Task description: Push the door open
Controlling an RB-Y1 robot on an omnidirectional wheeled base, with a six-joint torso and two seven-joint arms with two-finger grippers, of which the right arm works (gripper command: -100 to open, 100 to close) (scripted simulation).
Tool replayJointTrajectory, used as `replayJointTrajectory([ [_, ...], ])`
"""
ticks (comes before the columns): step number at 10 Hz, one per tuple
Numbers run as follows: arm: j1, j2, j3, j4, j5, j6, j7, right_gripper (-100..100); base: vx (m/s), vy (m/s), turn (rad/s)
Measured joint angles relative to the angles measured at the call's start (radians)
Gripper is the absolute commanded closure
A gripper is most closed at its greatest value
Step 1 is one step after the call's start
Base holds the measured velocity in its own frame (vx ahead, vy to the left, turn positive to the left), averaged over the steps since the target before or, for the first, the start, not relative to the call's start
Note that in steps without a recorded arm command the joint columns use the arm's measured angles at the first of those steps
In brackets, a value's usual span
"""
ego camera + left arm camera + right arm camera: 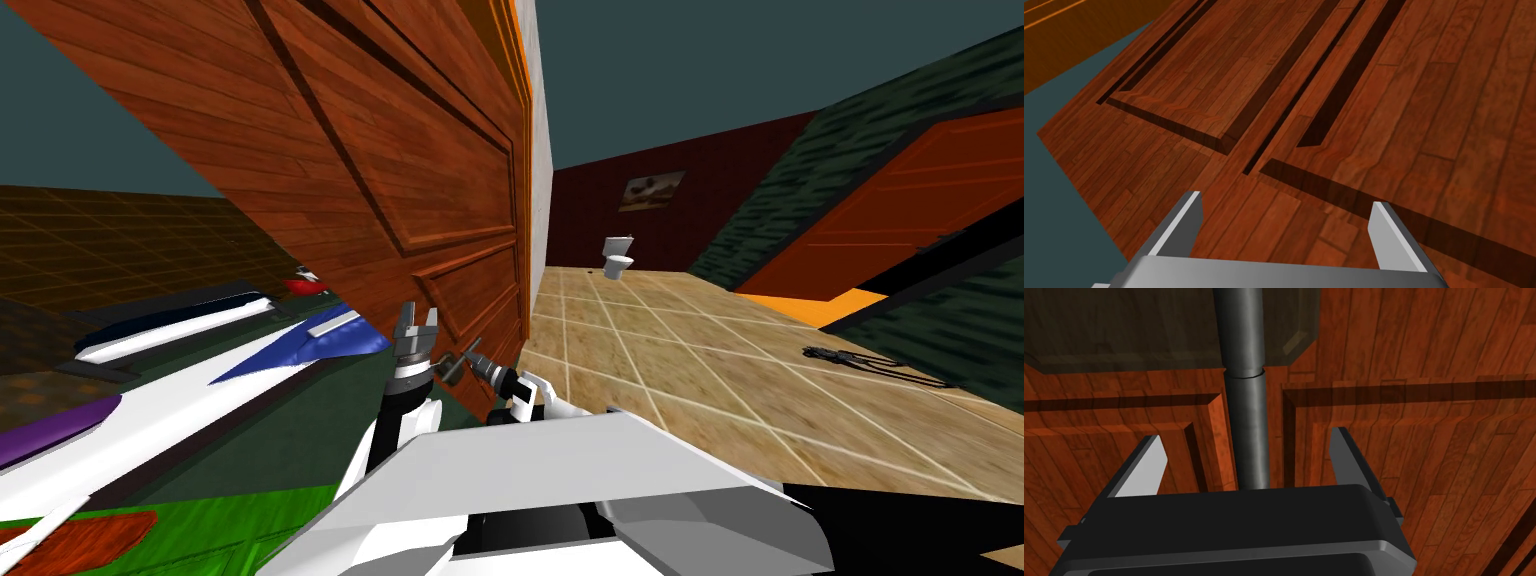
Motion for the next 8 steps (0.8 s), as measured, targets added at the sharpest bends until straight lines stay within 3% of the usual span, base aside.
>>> replayJointTrajectory([
  [5,0.000,-0.001,0.000,0.000,0.000,0.000,0.000,100,-0.008,-0.013,0.001],
  [6,0.000,-0.001,0.000,0.000,0.000,0.000,0.000,-100,-0.141,-0.030,-0.157],
  [8,0.006,-0.012,-0.028,-0.005,-0.001,0.008,0.009,-100,-0.217,-0.029,-0.108],
])
